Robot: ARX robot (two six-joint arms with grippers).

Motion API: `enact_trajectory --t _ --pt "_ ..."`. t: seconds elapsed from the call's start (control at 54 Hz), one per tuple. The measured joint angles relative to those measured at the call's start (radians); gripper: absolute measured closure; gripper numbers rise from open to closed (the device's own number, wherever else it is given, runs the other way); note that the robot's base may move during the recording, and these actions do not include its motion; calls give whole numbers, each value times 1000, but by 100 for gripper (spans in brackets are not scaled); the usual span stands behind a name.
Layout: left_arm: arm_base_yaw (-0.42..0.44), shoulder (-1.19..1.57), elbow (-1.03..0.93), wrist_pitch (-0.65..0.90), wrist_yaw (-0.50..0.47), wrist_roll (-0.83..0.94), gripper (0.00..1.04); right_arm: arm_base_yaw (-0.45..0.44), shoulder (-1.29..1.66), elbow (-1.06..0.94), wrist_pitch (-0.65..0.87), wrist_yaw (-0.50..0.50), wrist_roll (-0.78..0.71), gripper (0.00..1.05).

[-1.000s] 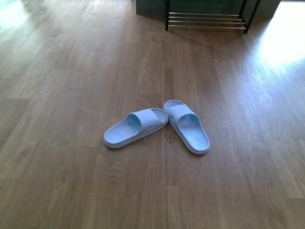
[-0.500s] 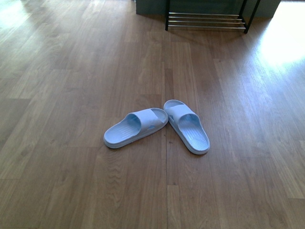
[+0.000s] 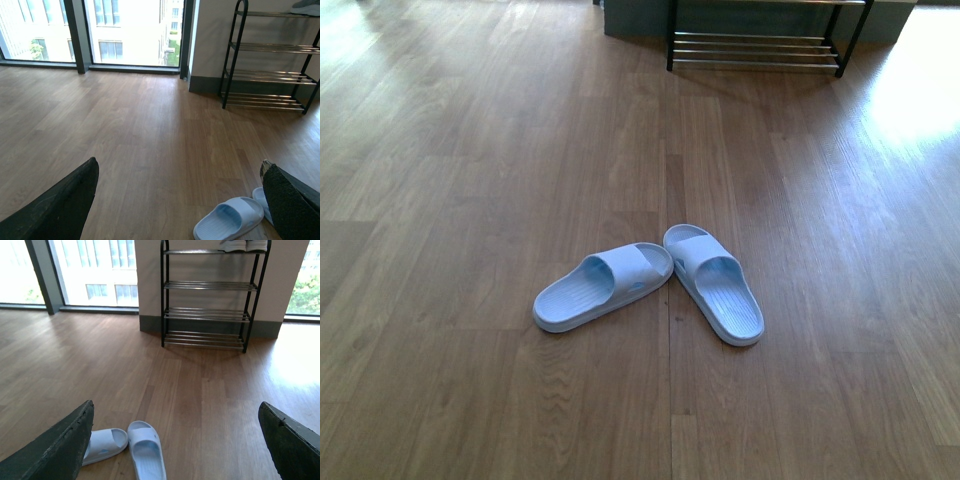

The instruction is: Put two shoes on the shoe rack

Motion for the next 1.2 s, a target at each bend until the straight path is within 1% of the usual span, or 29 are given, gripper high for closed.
enact_trajectory --t 1.203 --pt "0 0 0 0 0 0 9 0 0 0 0 1 0 9"
